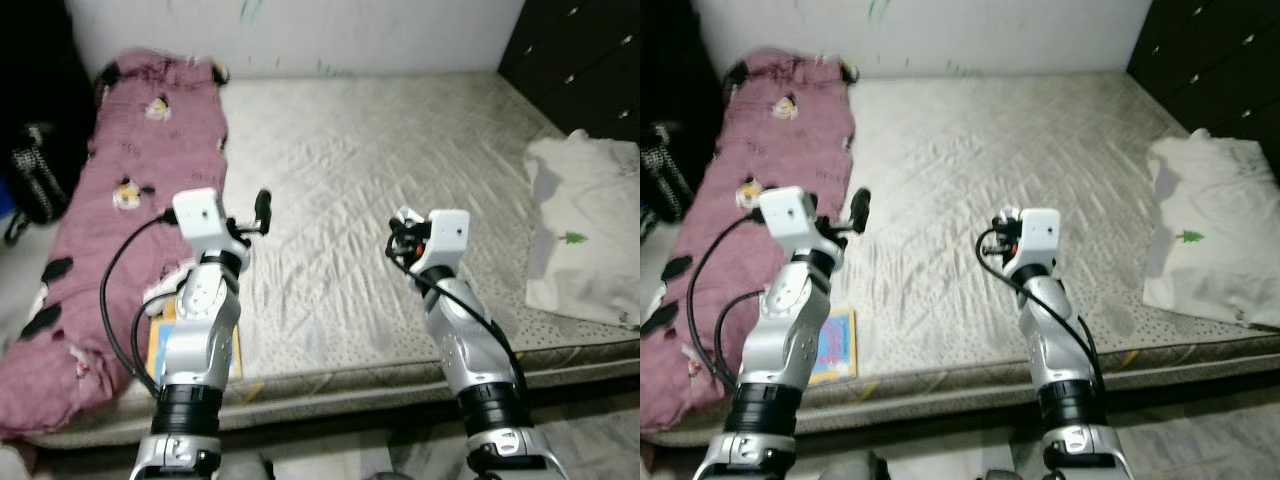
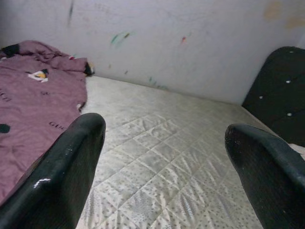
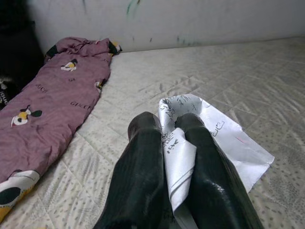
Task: Clean up the room
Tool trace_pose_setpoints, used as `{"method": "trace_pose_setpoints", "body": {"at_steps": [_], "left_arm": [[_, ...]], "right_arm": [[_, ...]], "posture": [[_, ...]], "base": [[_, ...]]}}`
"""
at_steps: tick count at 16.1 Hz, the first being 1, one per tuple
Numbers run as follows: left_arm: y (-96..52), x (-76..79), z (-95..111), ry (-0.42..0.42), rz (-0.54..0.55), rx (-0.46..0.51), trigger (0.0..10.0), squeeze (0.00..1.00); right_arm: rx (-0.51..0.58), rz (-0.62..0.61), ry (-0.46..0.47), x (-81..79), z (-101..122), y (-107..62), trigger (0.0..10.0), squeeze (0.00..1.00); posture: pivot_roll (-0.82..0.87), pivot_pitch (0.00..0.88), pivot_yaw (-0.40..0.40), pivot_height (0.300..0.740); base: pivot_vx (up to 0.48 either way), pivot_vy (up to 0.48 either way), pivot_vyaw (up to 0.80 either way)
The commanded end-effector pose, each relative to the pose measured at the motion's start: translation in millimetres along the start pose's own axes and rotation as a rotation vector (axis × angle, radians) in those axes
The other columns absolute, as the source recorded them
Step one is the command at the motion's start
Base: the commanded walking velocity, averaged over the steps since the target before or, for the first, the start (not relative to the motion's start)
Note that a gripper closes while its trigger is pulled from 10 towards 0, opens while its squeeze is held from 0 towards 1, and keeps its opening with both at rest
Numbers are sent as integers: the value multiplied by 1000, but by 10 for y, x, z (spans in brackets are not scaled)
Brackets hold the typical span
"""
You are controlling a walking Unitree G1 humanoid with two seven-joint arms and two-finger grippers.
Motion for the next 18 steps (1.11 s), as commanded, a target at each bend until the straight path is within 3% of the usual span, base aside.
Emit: {"method": "trace_pose_setpoints", "body": {"at_steps": [1, 18], "left_arm": [[7, -27, 6, 10, 4, -2, 10000, 0], [52, -59, 17, 43, 13, 12, 10000, 0]], "right_arm": [[4, 15, 9, -41, -3, 11, 10000, 0], [31, 33, -4, -65, 62, 61, 10000, 0]], "posture": [[-8, 0, -12, 740], [-15, 0, -10, 740]], "base": [[0, 480, 0], [0, 480, 0]]}}
Point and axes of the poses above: a point about 5 cm out from each wrist's last joint towards the gripper, its own y axis pointing out of the wrist towards the gripper, its own z axis along the axis of the wrist's last joint, x = y × z, the point moved 2 cm from there along y, pointing out of the wrist towards the gripper, and after that the axes turned 2 degrees about y, right-handed, at the moved point
